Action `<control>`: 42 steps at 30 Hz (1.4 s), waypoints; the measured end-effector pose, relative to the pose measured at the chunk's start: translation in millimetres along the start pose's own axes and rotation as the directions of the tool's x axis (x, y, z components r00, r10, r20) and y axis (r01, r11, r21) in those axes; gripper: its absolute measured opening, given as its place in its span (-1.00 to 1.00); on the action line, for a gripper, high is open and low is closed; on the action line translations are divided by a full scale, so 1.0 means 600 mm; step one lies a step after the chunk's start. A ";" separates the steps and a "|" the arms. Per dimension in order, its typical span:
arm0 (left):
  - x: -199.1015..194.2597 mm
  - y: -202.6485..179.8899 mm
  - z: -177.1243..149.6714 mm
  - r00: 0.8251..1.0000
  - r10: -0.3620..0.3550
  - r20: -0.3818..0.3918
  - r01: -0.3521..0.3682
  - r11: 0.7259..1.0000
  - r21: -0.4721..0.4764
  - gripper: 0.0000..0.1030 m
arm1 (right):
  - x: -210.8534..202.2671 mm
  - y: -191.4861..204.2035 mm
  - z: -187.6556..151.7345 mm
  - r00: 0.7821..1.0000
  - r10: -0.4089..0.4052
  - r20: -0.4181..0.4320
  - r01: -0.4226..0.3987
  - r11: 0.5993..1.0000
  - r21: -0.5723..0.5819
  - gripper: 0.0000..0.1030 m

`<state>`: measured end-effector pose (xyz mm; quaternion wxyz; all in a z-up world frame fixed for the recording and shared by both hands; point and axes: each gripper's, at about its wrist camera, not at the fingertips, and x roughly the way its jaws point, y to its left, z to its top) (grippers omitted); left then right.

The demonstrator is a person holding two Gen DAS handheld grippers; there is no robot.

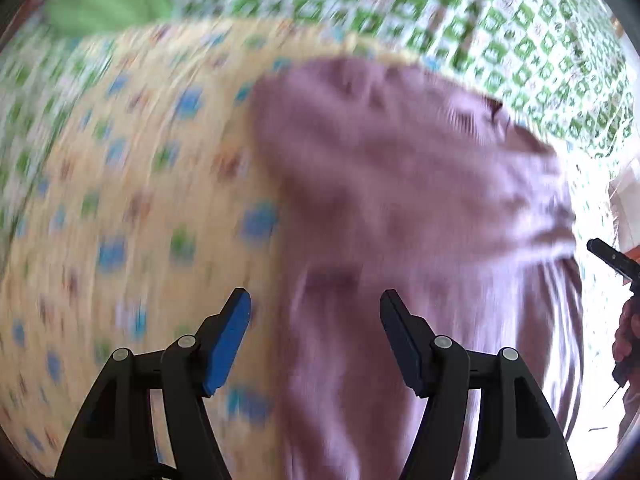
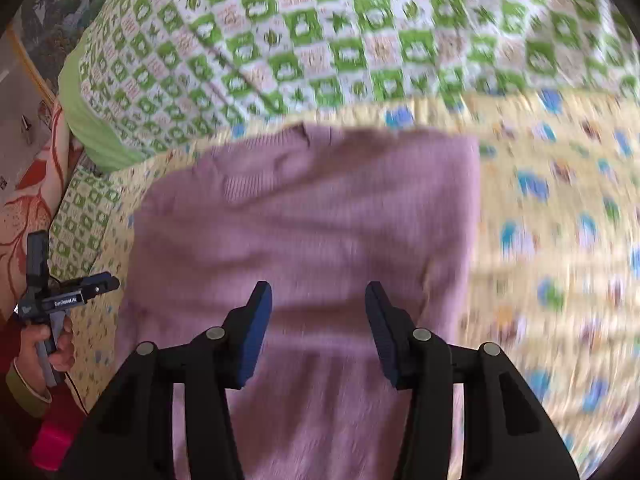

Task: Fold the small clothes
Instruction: 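Grasp the ribbed hem with both grippers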

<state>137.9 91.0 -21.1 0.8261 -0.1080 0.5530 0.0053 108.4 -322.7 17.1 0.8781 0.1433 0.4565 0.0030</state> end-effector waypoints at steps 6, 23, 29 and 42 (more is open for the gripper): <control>-0.016 0.030 -0.156 0.997 -0.026 -0.074 0.020 0.997 -0.080 0.32 | -0.053 0.015 -0.122 1.000 -0.002 -0.016 0.004 0.994 0.105 0.08; -0.033 -0.005 -0.312 0.978 -0.086 -0.192 0.087 0.996 -0.004 0.31 | -0.173 0.046 -0.323 0.998 -0.067 -0.003 0.066 0.973 0.219 0.12; -0.053 0.002 -0.378 0.981 0.004 -0.195 0.024 0.990 0.137 0.08 | -0.207 0.024 -0.384 0.993 -0.116 -0.013 0.116 0.955 0.273 0.13; -0.067 0.038 -0.423 0.964 -0.163 -0.212 0.159 0.987 -0.039 0.30 | -0.228 0.002 -0.453 0.992 -0.120 -0.029 0.123 0.939 0.322 0.16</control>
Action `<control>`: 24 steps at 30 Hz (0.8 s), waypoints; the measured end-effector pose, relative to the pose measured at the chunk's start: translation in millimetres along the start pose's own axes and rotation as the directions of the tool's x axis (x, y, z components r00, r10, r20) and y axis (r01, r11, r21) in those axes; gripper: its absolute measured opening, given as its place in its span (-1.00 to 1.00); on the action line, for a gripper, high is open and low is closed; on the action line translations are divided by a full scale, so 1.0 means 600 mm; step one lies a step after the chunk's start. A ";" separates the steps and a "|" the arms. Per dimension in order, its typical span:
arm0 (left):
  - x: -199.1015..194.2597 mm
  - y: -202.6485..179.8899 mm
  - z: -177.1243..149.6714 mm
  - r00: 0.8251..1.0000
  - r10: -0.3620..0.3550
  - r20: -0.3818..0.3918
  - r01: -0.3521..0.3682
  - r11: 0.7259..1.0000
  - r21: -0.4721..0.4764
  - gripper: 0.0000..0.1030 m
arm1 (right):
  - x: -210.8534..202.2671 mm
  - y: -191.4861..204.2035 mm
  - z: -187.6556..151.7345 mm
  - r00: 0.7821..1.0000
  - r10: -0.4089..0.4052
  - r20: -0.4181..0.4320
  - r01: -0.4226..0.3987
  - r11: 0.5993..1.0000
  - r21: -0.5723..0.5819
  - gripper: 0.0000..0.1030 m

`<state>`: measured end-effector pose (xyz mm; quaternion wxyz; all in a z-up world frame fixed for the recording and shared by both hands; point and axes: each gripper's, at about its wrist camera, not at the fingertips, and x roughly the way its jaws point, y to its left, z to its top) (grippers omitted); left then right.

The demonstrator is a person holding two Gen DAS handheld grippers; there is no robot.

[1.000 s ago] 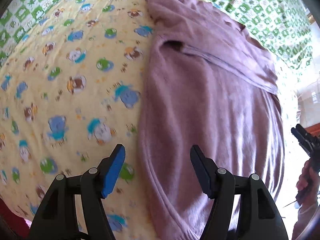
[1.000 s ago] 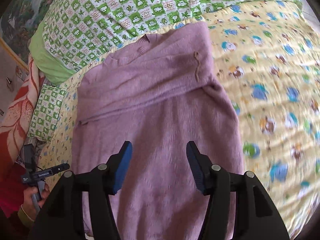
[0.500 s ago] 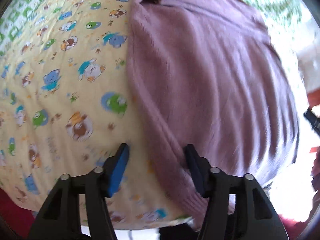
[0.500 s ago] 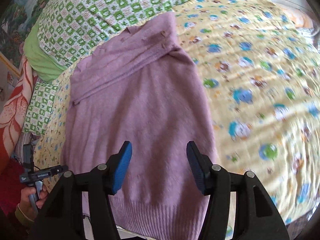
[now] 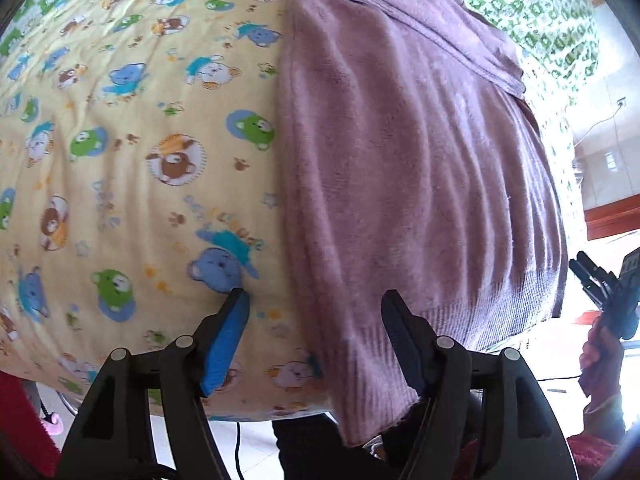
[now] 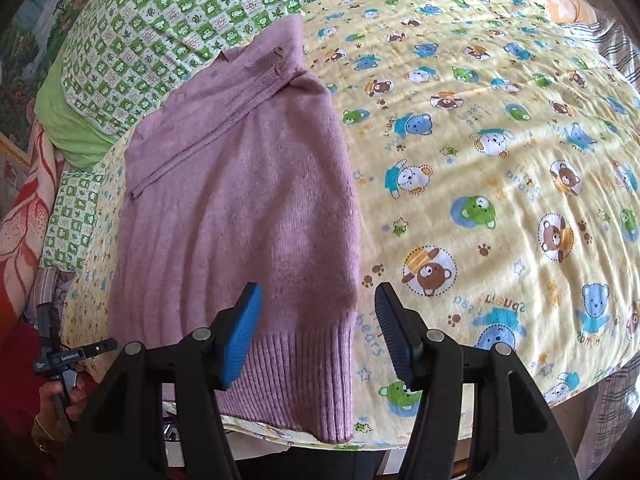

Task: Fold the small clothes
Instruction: 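Grasp the ribbed hem with both grippers, then lift the hem with both grippers and fold it toward the collar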

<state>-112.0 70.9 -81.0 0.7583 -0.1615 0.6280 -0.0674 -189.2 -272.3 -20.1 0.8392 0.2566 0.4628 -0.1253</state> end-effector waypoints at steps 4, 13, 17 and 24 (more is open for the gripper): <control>0.016 -0.035 -0.010 0.999 0.041 0.027 -0.043 0.997 0.057 0.28 | 0.014 -0.007 -0.020 1.000 -0.001 -0.025 0.001 1.000 0.007 0.16; 0.026 -0.071 -0.018 0.999 0.012 0.041 -0.017 0.991 0.130 -0.87 | 0.045 0.002 -0.047 0.997 0.033 -0.068 -0.033 0.999 -0.003 -0.81; 0.010 -0.053 -0.031 0.997 -0.032 0.066 0.024 0.993 0.117 -0.89 | 0.019 -0.029 -0.047 0.994 0.087 -0.058 -0.084 0.995 0.051 -0.83; -0.021 -0.020 -0.024 0.982 -0.149 0.113 0.144 0.988 0.052 -0.91 | -0.004 -0.049 -0.040 0.971 0.238 -0.020 -0.233 0.963 0.134 -0.87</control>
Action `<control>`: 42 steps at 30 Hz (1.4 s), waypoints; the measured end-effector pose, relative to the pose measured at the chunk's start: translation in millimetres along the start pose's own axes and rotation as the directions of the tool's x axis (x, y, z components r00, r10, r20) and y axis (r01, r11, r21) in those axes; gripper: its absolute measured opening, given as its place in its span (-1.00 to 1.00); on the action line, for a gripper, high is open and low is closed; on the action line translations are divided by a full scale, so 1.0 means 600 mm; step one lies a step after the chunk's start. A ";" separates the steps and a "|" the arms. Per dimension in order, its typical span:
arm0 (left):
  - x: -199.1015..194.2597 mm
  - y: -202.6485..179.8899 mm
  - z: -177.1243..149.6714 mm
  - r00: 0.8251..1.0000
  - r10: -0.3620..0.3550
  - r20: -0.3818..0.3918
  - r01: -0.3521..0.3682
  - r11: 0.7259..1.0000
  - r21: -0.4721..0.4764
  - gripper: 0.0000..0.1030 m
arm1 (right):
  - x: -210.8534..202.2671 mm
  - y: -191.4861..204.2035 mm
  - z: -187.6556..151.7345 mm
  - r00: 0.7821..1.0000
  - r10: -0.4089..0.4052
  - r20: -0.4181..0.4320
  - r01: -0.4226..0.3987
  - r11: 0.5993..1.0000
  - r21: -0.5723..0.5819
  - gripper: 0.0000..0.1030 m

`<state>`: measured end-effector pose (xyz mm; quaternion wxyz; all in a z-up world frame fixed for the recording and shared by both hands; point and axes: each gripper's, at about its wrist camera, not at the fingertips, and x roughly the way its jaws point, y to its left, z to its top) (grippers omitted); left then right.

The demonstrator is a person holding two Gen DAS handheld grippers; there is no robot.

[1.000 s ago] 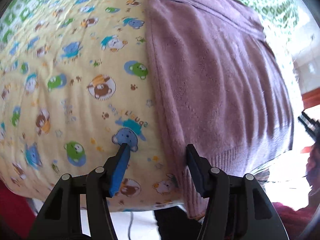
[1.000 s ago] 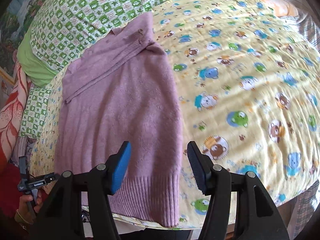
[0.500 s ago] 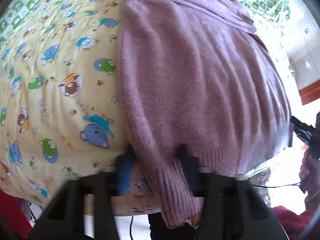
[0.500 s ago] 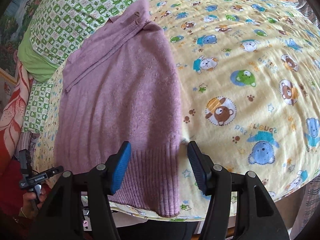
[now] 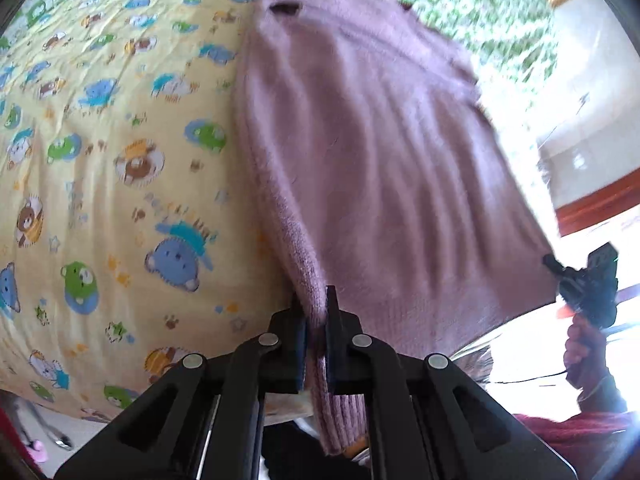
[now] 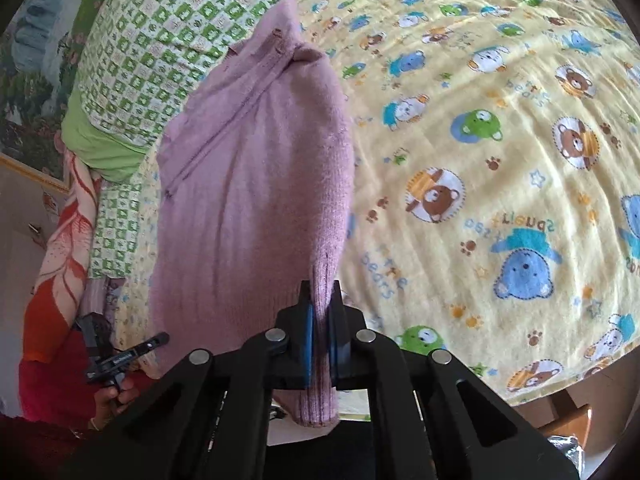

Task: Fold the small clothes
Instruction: 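Lift the hem with both grippers and fold it toward the collar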

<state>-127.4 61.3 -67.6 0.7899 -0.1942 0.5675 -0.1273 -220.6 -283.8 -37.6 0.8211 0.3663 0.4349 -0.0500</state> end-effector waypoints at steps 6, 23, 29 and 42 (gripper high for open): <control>-0.068 -0.023 0.081 0.989 -0.062 0.133 0.063 0.998 -0.003 -0.91 | -0.027 0.061 0.062 0.981 0.175 0.083 -0.172 0.984 -0.039 -0.87; -0.029 -0.026 0.462 0.948 -0.049 0.313 0.074 0.995 -0.069 -0.91 | 0.078 0.154 0.398 0.954 0.196 0.226 -0.188 0.981 -0.056 -0.87; 0.029 -0.008 0.566 0.953 -0.018 0.304 0.056 0.992 -0.115 -0.91 | 0.152 0.157 0.497 0.961 0.155 0.229 -0.152 0.988 -0.031 -0.87; 0.151 0.050 0.672 0.971 0.069 0.227 -0.015 0.973 -0.231 -0.88 | 0.299 0.138 0.616 0.985 -0.008 0.172 0.013 1.000 -0.027 -0.84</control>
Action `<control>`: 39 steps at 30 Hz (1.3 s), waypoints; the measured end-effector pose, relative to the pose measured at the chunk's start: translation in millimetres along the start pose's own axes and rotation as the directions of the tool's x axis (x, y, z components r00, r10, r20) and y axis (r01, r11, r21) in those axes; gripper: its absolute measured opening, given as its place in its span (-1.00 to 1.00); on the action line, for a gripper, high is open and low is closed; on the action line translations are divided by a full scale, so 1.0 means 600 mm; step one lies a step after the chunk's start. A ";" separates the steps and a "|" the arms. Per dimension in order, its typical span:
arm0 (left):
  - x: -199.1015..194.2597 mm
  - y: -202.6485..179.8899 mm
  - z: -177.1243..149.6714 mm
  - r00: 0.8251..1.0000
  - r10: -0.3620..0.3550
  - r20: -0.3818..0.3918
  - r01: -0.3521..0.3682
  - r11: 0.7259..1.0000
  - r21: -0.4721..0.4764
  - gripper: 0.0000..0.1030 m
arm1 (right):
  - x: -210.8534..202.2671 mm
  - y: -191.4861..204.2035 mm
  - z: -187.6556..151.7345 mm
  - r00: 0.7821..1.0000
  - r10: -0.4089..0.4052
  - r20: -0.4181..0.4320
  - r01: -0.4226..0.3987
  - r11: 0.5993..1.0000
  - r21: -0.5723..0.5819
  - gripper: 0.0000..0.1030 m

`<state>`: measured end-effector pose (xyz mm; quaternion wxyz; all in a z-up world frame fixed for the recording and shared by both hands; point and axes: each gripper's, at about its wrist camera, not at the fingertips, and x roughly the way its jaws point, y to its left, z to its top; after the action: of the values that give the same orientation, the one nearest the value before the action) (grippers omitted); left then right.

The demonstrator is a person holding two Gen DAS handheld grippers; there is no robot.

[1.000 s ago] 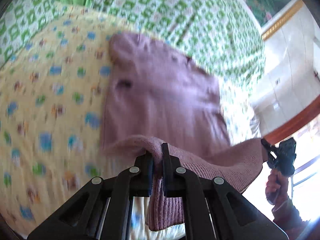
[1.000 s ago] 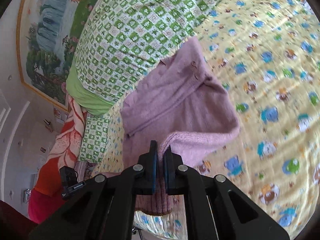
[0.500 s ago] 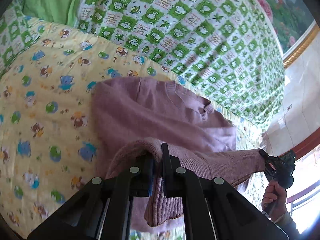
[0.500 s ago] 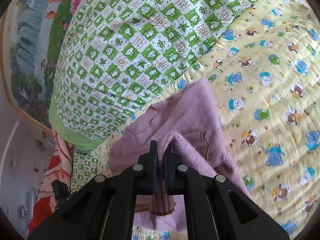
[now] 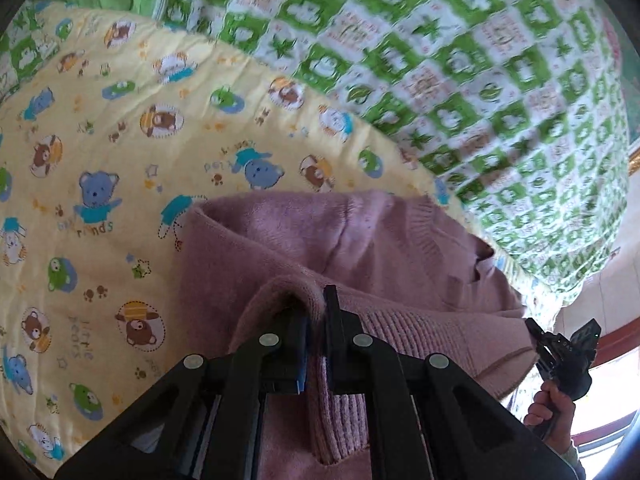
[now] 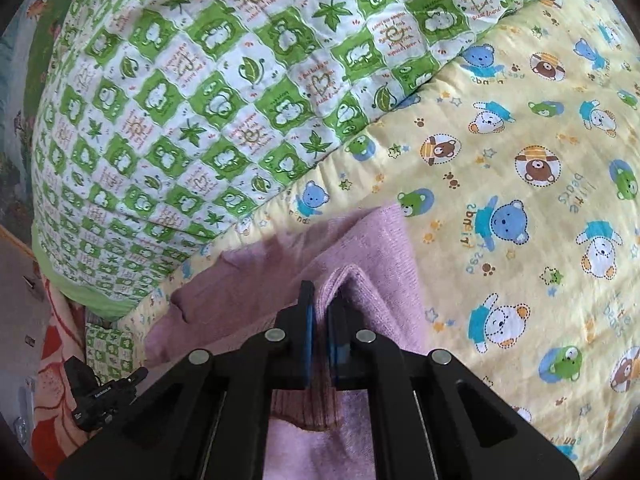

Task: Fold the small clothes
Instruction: 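Lift the hem with both grippers and fold it toward the collar, then release the hem and open both grippers above the folded sweater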

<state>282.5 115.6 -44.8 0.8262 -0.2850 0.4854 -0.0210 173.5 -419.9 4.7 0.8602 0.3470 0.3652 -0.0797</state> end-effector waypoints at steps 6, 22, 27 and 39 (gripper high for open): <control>-0.035 -0.012 -0.007 1.000 0.000 0.022 -0.001 0.999 0.043 -0.08 | 0.001 -0.009 0.007 1.000 0.002 -0.006 -0.002 1.000 0.018 -0.51; 0.030 -0.200 -0.215 0.959 -0.036 -0.280 0.187 0.825 0.533 -0.01 | 0.005 0.167 -0.187 0.919 0.161 -0.361 -0.336 0.800 -0.498 -0.02; 0.074 -0.197 -0.136 0.975 -0.002 -0.222 0.122 0.840 0.529 -0.33 | 0.084 0.152 -0.156 0.941 0.031 -0.336 -0.222 0.807 -0.547 -0.02; 0.107 -0.109 0.066 0.988 0.154 0.019 -0.152 0.936 0.318 -0.51 | 0.149 0.099 0.025 0.992 -0.128 0.001 0.113 0.879 -0.462 -0.08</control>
<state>364.8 58.8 -48.9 0.8591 -0.1093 0.4988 -0.0354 269.6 -375.3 -17.1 0.9058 0.1105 0.4073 -0.0388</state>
